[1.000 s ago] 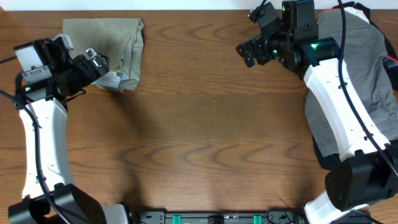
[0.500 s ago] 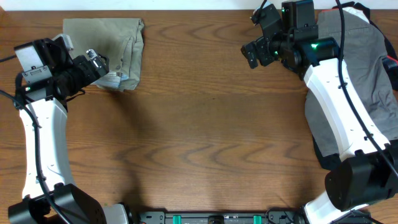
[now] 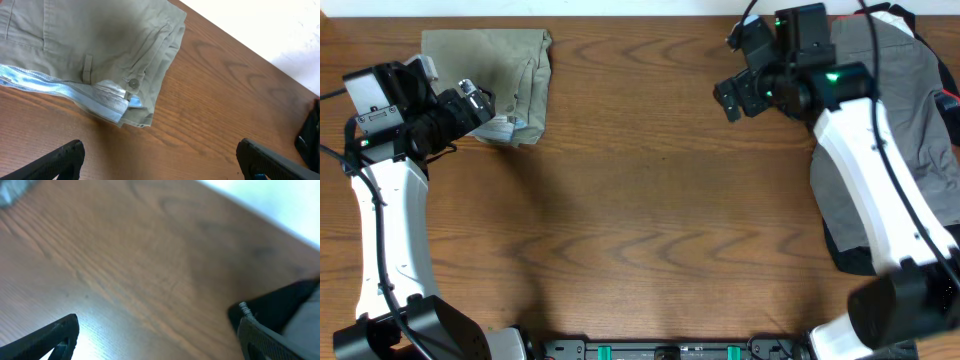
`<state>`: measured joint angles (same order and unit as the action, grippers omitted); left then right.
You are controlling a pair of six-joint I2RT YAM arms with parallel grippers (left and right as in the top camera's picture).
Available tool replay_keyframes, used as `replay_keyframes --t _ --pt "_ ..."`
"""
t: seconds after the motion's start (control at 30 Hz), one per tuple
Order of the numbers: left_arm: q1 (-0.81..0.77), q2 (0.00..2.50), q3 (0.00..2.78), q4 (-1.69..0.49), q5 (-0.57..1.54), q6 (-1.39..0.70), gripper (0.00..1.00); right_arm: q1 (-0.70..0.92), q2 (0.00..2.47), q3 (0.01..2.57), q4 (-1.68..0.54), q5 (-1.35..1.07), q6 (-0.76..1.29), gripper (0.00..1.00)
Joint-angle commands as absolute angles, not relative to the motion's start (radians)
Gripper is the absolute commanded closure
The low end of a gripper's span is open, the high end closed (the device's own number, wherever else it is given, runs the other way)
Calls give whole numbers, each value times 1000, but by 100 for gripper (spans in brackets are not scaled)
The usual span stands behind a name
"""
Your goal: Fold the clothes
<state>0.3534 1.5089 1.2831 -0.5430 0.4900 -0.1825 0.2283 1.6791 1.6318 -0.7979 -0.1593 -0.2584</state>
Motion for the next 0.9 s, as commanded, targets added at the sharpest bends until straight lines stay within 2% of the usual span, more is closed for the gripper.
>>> replay_keyframes --t 0.0,0.13,0.43,0.63,0.87 --pt "356 1510 1280 -545 482 -169 2 228 1496 1610 -771 -159 -305 1" --pt "356 1510 1280 -545 482 -169 2 185 1327 1491 -686 -158 -313 1" --pt "356 1510 1280 -545 482 -169 2 -8 918 921 -278 -235 -251 1" --pt "356 1510 1280 -545 482 -169 2 -21 713 598 -106 -223 -251 1" --pt "356 1510 1280 -545 482 -169 2 -21 519 350 -11 -206 -251 1"
